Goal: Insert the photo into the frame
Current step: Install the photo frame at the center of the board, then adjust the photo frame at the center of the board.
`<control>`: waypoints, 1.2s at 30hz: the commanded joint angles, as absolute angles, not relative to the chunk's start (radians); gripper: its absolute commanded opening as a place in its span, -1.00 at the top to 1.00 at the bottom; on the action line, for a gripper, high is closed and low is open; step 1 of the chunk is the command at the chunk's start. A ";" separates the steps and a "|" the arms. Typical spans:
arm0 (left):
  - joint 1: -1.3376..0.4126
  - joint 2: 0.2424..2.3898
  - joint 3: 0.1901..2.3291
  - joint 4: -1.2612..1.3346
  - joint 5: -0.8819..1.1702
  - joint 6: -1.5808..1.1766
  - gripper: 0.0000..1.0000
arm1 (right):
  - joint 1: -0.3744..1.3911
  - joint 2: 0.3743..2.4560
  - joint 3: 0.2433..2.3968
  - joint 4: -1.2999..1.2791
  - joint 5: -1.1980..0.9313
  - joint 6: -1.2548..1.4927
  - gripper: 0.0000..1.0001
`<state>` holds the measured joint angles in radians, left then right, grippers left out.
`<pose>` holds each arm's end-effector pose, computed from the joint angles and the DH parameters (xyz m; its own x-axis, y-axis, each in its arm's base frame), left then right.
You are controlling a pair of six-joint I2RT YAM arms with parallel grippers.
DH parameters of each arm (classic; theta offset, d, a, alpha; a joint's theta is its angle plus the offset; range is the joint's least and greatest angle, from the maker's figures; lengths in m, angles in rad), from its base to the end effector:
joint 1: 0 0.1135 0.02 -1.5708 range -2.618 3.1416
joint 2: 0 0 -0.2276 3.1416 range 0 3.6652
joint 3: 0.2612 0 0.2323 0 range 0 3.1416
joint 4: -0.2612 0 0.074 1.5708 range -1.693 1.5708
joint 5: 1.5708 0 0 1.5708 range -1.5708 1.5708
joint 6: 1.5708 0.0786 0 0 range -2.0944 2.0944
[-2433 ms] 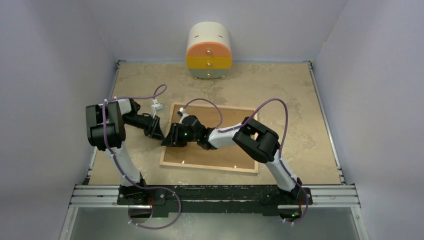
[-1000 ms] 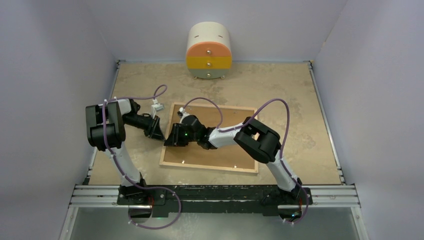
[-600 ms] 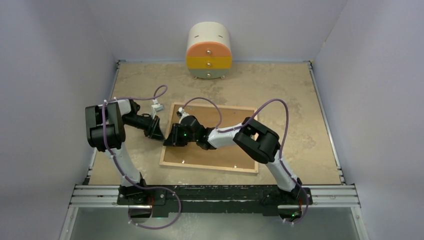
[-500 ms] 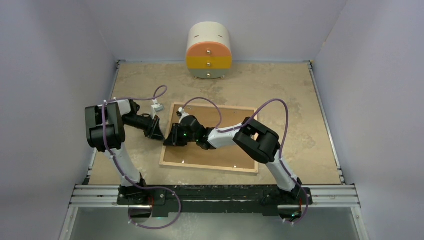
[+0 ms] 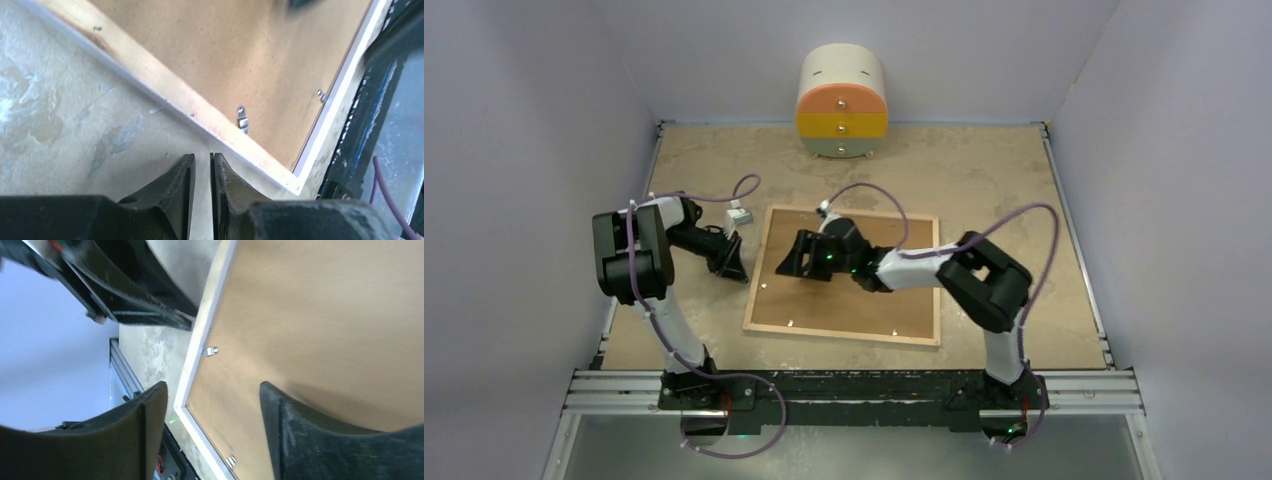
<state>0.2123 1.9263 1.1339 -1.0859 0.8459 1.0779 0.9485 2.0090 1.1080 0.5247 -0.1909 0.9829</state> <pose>0.2679 -0.0025 0.0890 -0.7591 0.4339 -0.4853 0.6499 0.4610 -0.6042 0.2464 0.3691 0.1254 -0.8682 0.1913 -0.4578 -0.3213 0.4864 0.8126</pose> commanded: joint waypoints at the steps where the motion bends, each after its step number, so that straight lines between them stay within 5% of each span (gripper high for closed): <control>1: 0.219 1.869 1.128 -1.066 0.761 1.146 0.58 | 0.779 1.761 0.965 0.474 -0.113 0.959 -0.53; 8: 0.157 1.810 0.984 -0.951 0.678 1.122 0.58 | 0.451 1.452 0.745 0.148 0.194 0.877 -0.79; 13: 0.072 1.775 0.904 -0.865 0.615 1.076 0.58 | 0.339 1.356 0.662 0.139 0.363 0.787 -0.84; 27: 0.029 1.722 0.880 -0.937 0.576 1.158 0.57 | 0.316 1.731 0.924 0.211 0.007 0.678 -0.81; 36: -0.119 1.686 0.878 -0.983 0.636 1.165 0.45 | 0.493 2.003 1.274 0.183 -0.203 0.690 -0.80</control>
